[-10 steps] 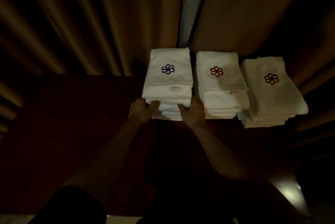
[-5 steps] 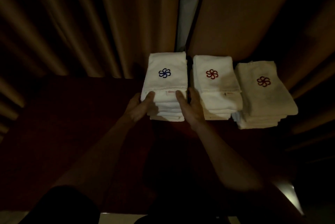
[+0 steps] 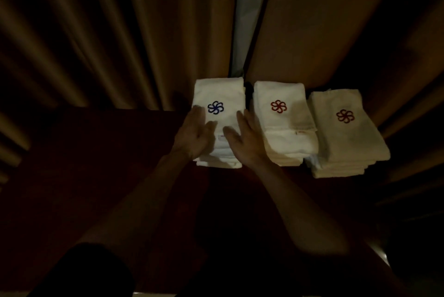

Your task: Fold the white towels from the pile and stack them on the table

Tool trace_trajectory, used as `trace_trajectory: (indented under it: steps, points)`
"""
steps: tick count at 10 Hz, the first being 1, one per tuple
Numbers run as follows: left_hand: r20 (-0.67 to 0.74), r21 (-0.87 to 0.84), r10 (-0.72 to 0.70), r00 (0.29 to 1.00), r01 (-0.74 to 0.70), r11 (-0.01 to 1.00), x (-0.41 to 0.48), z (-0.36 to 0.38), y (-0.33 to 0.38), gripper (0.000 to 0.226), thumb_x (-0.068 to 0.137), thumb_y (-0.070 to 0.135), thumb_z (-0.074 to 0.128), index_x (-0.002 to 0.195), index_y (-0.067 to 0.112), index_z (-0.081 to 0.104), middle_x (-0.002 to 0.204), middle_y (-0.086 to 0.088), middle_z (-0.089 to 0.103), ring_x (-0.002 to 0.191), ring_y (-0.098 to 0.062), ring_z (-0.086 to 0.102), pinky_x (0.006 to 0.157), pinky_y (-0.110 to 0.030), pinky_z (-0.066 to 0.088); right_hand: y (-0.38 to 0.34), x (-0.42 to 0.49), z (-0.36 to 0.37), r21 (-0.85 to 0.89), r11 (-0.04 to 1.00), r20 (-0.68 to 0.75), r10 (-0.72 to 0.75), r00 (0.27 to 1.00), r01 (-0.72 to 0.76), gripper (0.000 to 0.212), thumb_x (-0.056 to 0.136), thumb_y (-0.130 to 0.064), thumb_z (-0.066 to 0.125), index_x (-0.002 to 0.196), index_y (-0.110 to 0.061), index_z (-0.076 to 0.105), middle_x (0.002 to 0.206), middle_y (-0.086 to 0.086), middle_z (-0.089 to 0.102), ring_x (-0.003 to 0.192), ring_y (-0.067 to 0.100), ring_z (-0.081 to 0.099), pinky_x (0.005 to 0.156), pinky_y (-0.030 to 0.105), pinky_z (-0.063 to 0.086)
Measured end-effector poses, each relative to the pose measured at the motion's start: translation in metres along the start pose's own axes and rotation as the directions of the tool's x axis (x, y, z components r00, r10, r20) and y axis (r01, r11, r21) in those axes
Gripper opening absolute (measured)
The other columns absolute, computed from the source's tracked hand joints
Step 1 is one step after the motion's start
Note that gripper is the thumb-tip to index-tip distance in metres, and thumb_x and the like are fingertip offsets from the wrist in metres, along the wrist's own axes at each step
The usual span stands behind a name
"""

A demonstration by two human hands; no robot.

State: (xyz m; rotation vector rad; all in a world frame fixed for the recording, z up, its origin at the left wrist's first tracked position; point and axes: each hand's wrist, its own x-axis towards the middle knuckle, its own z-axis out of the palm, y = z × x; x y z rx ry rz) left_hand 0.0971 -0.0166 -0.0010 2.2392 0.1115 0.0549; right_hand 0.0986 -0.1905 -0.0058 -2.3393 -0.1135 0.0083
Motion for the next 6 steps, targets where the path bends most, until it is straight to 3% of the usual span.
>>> trace_trajectory:
  steps: [1,4,5,6]
  points:
    - [0.133,0.222,-0.025,0.991,-0.005,0.975,0.003,0.009,-0.011,0.070,0.103,0.052,0.033,0.159,0.019,0.007,0.167,0.001,-0.001,0.153,-0.018,0.003,0.122,-0.051,0.013,0.010,0.000,0.007,-0.095,0.995,0.076,0.031,0.997,-0.024,0.079,0.100,-0.053,0.047,0.160,-0.017,0.010,0.167,0.009,0.006,0.153,0.028,0.007,0.124,0.046,0.012]
    - [0.166,0.298,-0.047,0.985,-0.005,0.955,0.005,0.002,-0.014,0.075,0.099,0.061,0.034,0.159,0.024,0.008,0.167,0.006,0.001,0.153,-0.016,0.006,0.120,-0.059,0.012,0.007,0.003,0.005,-0.095,0.993,0.097,0.073,0.993,-0.063,0.083,0.097,-0.051,0.055,0.160,-0.019,0.011,0.167,0.010,0.010,0.153,0.028,0.010,0.124,0.044,0.014]
    - [0.149,0.318,-0.024,0.988,-0.025,0.948,0.006,-0.004,-0.009,0.076,0.096,0.067,0.033,0.157,0.025,0.016,0.166,0.004,0.009,0.152,-0.021,0.010,0.118,-0.060,0.014,-0.003,0.002,-0.006,0.006,0.998,0.096,0.060,0.994,-0.061,0.084,0.095,-0.045,0.063,0.159,-0.015,0.017,0.165,0.010,0.015,0.151,0.025,0.019,0.122,0.040,0.022]
    - [0.121,0.343,-0.037,0.992,-0.007,0.939,0.000,-0.018,0.013,0.080,0.094,0.069,0.037,0.159,0.028,0.012,0.167,0.006,0.004,0.153,-0.018,0.007,0.120,-0.057,0.008,-0.018,0.001,-0.029,0.081,0.997,-0.017,0.019,1.000,-0.017,0.083,0.087,-0.051,0.066,0.154,-0.015,0.033,0.151,0.010,0.042,0.135,0.026,0.045,0.111,0.039,0.041]
